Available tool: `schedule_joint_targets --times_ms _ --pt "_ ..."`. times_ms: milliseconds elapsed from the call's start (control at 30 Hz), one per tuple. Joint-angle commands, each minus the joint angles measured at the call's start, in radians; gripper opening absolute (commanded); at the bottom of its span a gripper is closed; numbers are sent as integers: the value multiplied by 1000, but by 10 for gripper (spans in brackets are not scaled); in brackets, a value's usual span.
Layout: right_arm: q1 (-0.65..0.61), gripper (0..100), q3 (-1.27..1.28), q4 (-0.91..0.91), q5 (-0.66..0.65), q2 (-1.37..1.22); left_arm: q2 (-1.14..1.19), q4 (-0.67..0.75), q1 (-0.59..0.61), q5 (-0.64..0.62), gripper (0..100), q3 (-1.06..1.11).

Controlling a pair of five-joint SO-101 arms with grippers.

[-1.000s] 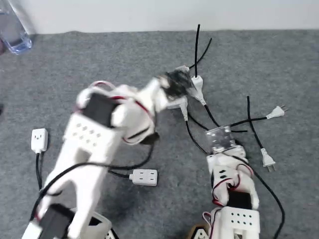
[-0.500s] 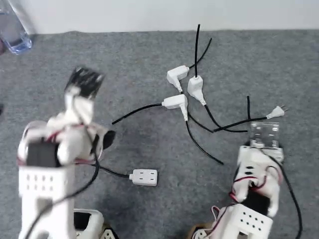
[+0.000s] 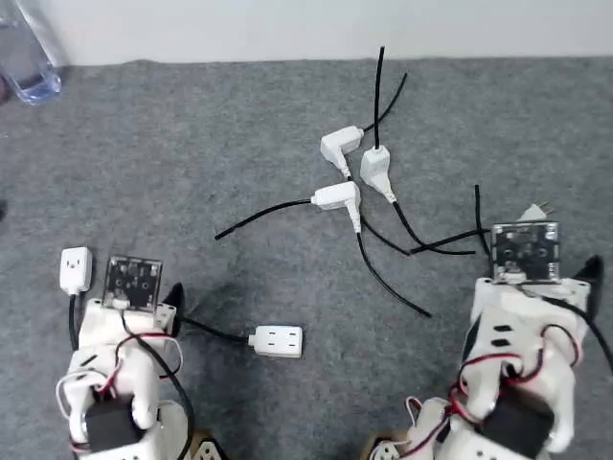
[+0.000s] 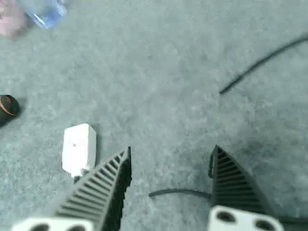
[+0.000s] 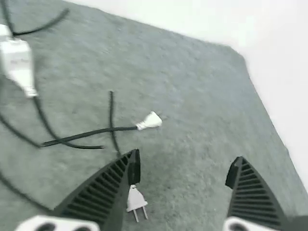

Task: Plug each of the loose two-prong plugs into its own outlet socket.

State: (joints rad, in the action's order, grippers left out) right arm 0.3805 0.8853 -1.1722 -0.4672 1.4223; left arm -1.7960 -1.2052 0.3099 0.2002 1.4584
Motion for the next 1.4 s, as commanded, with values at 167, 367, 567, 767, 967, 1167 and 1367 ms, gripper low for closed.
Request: schedule_joint_targets --times_ms 167,367,567,767,967,1167,1367 --pt "-87 288 -347 -280 35 -303 -25 120 3 -28 250 154" --pt "-88 288 -718 -541 -2 -708 -25 132 2 -28 250 170" --pt "-42 288 -881 -529 -132 -990 -25 164 -3 -28 250 200" --pt "22 288 -830 -412 -302 -1205 -25 170 -5 -28 250 202" --pt "76 288 -595 -143 -405 -1282 -25 216 -6 -26 250 223" --pt "71 288 -345 50 -427 -1267 -23 213 -52 -26 250 225" --pt "133 288 -222 231 -534 -1296 -21 212 -52 -26 250 225"
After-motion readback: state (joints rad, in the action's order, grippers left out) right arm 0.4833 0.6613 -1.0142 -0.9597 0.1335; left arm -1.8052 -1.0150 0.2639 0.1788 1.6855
